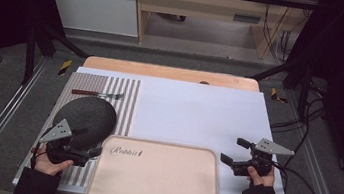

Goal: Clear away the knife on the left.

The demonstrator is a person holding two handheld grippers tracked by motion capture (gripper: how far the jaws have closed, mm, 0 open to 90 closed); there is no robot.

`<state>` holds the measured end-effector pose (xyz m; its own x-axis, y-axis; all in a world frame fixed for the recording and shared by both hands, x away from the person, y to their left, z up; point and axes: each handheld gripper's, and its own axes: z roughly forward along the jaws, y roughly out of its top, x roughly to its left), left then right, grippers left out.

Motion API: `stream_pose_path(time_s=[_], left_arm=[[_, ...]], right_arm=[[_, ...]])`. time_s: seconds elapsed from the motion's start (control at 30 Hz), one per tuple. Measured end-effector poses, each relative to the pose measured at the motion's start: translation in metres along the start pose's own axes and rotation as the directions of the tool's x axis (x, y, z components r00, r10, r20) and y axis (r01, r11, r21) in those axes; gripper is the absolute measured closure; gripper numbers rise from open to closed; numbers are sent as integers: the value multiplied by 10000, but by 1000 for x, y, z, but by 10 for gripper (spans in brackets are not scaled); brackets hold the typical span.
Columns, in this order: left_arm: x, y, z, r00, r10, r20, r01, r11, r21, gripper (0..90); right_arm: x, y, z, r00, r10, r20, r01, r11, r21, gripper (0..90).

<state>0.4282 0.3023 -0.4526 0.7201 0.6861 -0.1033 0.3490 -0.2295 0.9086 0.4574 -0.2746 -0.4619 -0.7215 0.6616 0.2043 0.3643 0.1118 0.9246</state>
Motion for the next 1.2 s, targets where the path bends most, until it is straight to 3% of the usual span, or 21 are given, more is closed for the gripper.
stream_pose_path(time_s=[0.5,0.87,1.2], left_arm=[[1,6,-3,9999,139,-5,-139,9999,-97,22],[3,14,-4,9992,374,103,-375,9992,113,23],[8,15,-17,9985,540,31,-541,9981,310,22]], right_arm=[[0,0,1,10000,-58,-49,58,10000,27,4],[0,0,0,9999,-104,-26,104,9999,71,4],[1,0,1,9999,-107,-44,107,9999,75,4]])
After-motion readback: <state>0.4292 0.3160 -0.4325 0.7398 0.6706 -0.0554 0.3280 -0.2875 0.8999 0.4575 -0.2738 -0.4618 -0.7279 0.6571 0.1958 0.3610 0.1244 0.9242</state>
